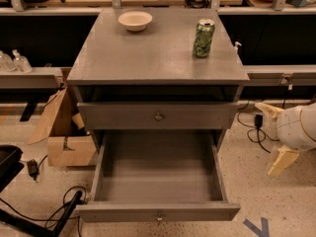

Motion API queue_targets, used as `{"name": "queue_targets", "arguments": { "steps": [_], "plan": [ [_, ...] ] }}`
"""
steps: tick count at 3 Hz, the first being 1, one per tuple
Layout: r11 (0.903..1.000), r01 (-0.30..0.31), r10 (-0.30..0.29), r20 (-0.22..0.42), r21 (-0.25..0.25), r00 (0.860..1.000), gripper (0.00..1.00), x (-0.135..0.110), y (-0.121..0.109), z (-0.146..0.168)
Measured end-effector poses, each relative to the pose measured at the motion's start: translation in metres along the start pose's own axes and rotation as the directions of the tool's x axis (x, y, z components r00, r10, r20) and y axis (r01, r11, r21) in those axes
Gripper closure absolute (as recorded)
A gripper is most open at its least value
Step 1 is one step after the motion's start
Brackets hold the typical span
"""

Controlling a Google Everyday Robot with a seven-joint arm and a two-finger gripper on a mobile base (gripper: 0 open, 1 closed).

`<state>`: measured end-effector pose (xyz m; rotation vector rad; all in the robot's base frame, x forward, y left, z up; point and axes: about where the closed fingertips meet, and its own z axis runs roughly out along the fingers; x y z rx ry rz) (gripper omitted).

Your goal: Open middle drawer

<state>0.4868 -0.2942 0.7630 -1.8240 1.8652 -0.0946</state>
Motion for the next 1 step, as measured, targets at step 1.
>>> {"name": "queue_targets", "arguments": {
  "steps": [1],
  "plan": [
    [1.0,0.0,0.0,0.0,0.0,1.0,0.0,0.0,0.0,0.0]
  ]
}}
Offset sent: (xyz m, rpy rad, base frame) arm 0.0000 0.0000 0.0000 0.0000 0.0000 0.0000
